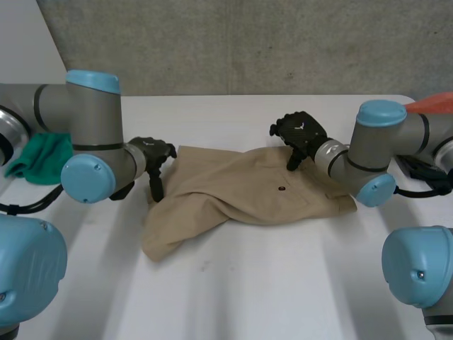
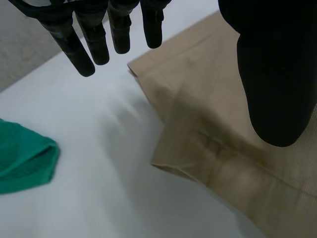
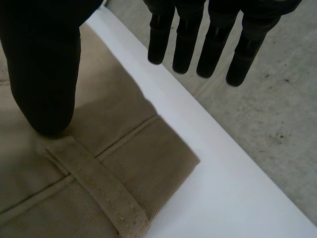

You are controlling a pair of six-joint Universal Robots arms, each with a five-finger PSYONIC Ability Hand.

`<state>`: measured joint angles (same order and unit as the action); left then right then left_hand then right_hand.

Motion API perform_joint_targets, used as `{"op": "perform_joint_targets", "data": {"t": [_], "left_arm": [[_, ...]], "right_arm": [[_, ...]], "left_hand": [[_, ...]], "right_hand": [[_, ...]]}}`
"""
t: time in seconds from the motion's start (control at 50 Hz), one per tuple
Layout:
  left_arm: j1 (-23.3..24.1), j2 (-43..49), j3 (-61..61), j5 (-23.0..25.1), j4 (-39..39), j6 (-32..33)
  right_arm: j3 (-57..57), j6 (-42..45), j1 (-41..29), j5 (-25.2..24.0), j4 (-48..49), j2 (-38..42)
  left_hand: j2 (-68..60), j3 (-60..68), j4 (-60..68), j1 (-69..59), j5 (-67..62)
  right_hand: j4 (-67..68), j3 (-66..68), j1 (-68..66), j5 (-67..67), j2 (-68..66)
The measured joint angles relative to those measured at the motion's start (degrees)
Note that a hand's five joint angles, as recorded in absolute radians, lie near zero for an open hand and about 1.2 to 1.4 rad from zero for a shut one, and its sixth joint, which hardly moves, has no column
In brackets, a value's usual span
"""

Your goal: Fold the laundry.

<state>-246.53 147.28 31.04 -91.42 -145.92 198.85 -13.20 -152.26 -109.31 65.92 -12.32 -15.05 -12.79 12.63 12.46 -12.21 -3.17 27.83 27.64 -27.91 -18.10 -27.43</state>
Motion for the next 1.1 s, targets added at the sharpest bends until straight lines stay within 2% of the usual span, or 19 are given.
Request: {"op": "perform_joint_targets", "data": {"t": [0.06,0.08,0.12,0.14,0.16,0.18,0.2,0.32,0.42,0.44,0.58,0.7,0.82,0.98,1.08,1.1], "left_arm": [[0.3,1.0,0.0,0.4,-0.3,0.5],[0.4,1.3,0.0,0.5,-0.5,0.7],[0.5,1.9,-0.2,0.6,-0.6,1.2],[0.6,2.2,-0.3,0.7,-0.7,1.5],[0.7,2.6,-0.6,0.7,-0.8,2.0],[0.8,2.8,-0.8,0.7,-0.8,2.3],[1.0,3.2,-1.3,0.5,-0.9,3.0],[1.6,3.1,-4.0,-0.8,-2.0,4.9],[2.1,0.3,-5.7,-2.5,-5.1,5.1],[2.2,-1.6,-5.7,-3.1,-6.9,4.9],[2.5,-9.7,-0.9,-2.4,-14.4,4.4],[3.2,-12.6,2.6,2.3,-23.6,6.5],[3.6,-7.9,-1.6,3.8,-28.4,9.9],[3.7,4.8,-15.0,3.7,-28.1,13.3],[3.2,13.2,-25.2,3.4,-27.7,14.3],[3.2,14.6,-27.0,3.4,-27.6,14.3]], "right_arm": [[-0.1,-0.4,0.3,-0.4,1.4,1.0],[-0.2,-0.7,0.4,-0.5,2.1,1.4],[-0.3,-1.1,0.6,-0.5,3.1,1.8],[-0.3,-1.4,0.7,-0.5,3.7,2.0],[-0.4,-1.7,0.8,-0.4,4.3,2.2],[-0.4,-1.9,0.9,-0.3,4.6,2.2],[-0.5,-2.2,1.0,0.3,5.5,2.2],[-1.9,-2.8,1.3,5.8,7.4,-1.3],[-6.3,-2.7,1.4,9.2,6.7,-8.6],[-9.4,-2.6,1.4,9.7,5.5,-12.6],[-24.0,-0.1,3.0,9.2,-0.6,-28.8],[-33.1,2.2,5.2,8.2,-2.3,-38.0],[-34.7,2.5,5.6,8.6,-1.2,-37.3],[-30.9,3.9,5.1,12.5,3.3,-28.3],[-27.7,4.6,5.1,13.8,10.9,-21.6],[-27.2,4.5,5.2,13.8,12.7,-20.4]], "left_hand": [[-3.1,3.1,3.2,-3.3,-2.3],[-12.0,12.1,12.2,-13.7,-11.4],[-21.3,21.5,21.9,-24.3,-21.1],[-25.1,25.2,25.7,-28.7,-24.8],[-34.6,34.6,35.0,-38.9,-33.9],[-34.6,34.6,35.0,-38.9,-33.9],[-52.6,52.3,53.0,-54.1,-51.7],[-55.6,55.2,55.9,-54.1,-53.3],[-55.6,55.2,55.9,-54.1,-53.3],[-55.6,55.2,55.9,-54.1,-53.3],[-55.6,55.2,55.9,-54.1,-53.3],[-55.8,55.4,55.9,-54.1,-53.3],[-55.8,55.4,55.9,-54.1,-53.3],[-55.8,55.4,55.9,-54.1,-53.3],[-55.8,55.4,55.9,-54.1,-53.3],[-54.1,53.9,54.7,-53.6,-53.0]], "right_hand": [[5.7,5.9,-6.1,-5.1,-6.5],[10.3,10.9,-10.8,-9.3,-11.2],[14.9,15.3,-15.1,-12.9,-15.6],[22.2,22.5,-23.1,-20.6,-23.1],[29.1,29.4,-29.4,-27.4,-30.8],[29.9,30.9,-30.1,-28.2,-31.6],[37.7,38.0,-35.9,-35.8,-38.5],[40.4,40.1,-36.4,-37.4,-39.4],[40.4,40.1,-36.4,-37.5,-39.4],[40.4,40.1,-36.4,-37.4,-39.4],[40.5,40.1,-36.4,-37.4,-39.4],[40.5,40.1,-36.4,-38.4,-39.4],[40.5,40.1,-36.4,-38.8,-39.4],[40.5,40.1,-36.4,-38.8,-39.4],[40.5,40.1,-36.3,-38.8,-39.3],[33.9,33.6,-31.6,-33.7,-33.2]]}}
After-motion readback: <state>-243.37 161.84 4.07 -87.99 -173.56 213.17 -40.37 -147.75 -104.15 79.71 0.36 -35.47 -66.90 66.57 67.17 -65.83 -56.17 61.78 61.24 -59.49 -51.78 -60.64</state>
